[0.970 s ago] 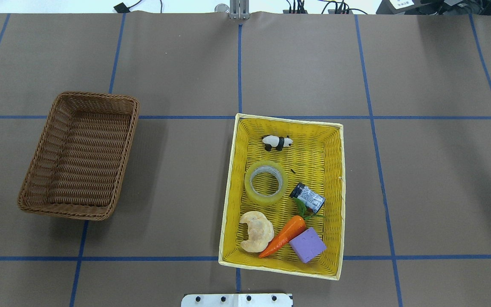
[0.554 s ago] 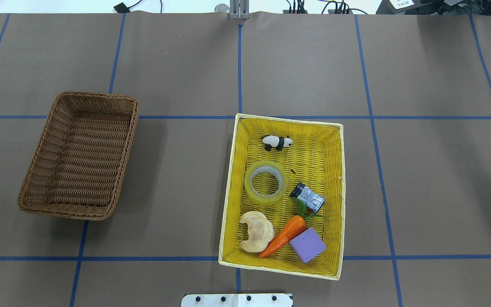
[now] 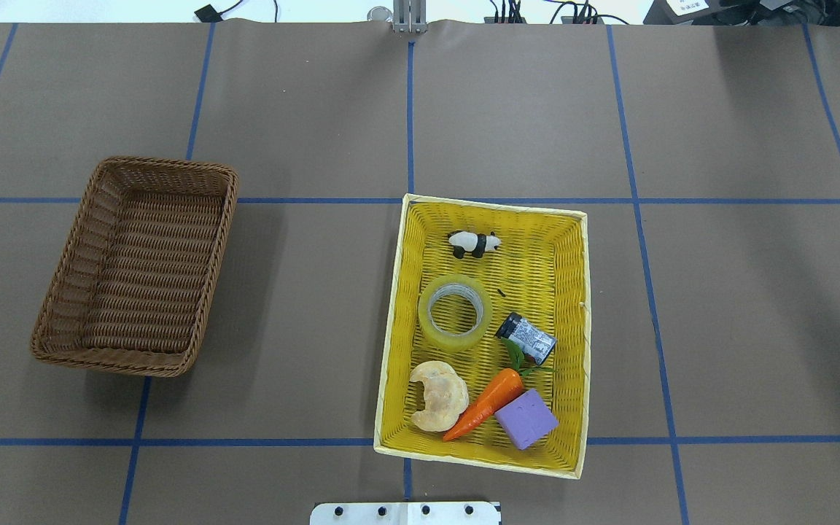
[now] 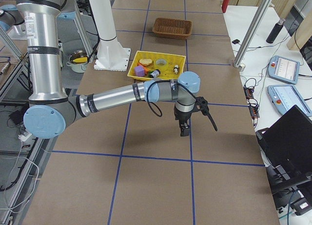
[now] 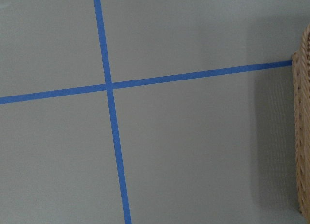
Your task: Move tape to another basket
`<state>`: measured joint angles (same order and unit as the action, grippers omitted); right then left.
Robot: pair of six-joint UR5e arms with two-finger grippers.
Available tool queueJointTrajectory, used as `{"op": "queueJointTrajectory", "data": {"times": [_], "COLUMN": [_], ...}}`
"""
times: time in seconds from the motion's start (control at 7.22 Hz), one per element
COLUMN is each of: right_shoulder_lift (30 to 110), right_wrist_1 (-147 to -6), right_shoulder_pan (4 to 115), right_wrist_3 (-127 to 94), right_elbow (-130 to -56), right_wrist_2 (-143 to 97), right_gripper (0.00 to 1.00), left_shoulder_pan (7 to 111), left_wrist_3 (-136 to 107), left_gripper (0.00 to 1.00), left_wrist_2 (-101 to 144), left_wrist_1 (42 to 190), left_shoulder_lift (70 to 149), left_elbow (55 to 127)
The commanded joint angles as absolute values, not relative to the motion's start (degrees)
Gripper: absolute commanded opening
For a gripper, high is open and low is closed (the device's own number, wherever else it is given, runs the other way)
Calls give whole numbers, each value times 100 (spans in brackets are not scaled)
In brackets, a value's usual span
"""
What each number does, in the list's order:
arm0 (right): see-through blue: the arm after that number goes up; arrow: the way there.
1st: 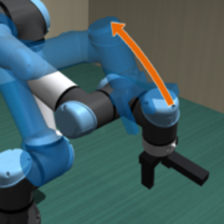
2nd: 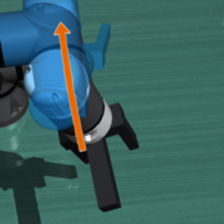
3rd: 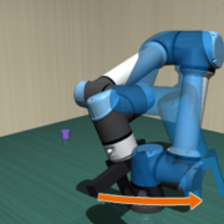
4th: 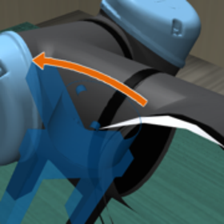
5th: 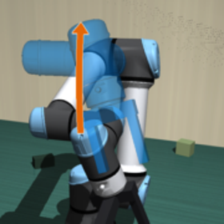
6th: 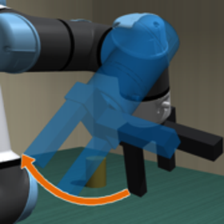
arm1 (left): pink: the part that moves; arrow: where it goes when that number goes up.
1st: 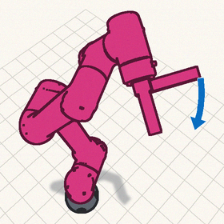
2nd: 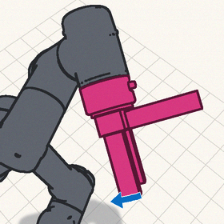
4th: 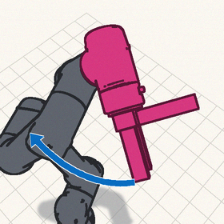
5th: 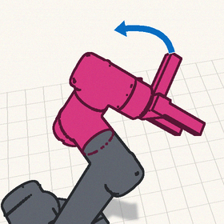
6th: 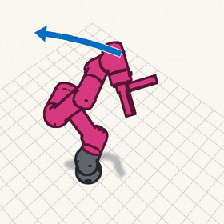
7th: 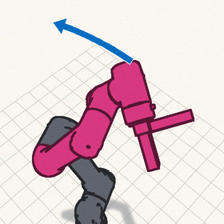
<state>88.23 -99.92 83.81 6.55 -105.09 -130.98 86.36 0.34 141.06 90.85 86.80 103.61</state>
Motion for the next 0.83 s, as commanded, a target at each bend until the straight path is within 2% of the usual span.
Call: {"op": "queueJointTrajectory", "data": {"times": [0.0, 0.42, 0.69], "right_shoulder_lift": [8781, 8772, 8824], "right_wrist_1": [-9732, -9293, -8242], "right_shoulder_pan": [8193, 7632, 6572], "right_wrist_3": [659, 528, -1048], "right_elbow": [-10635, -10870, -11099], "right_wrist_2": [-13148, -13560, -13527], "right_gripper": [100, 100, 100], "left_shoulder_pan": [8640, 8640, 8640], "left_wrist_3": [26, 70, 70], "left_gripper": [98, 98, 98], "left_wrist_2": [14071, 14036, 14071], "left_wrist_1": [9088, 9088, 9088], "left_shoulder_lift": [8648, 8552, 8491], "left_elbow": [10468, 10538, 10730]}}
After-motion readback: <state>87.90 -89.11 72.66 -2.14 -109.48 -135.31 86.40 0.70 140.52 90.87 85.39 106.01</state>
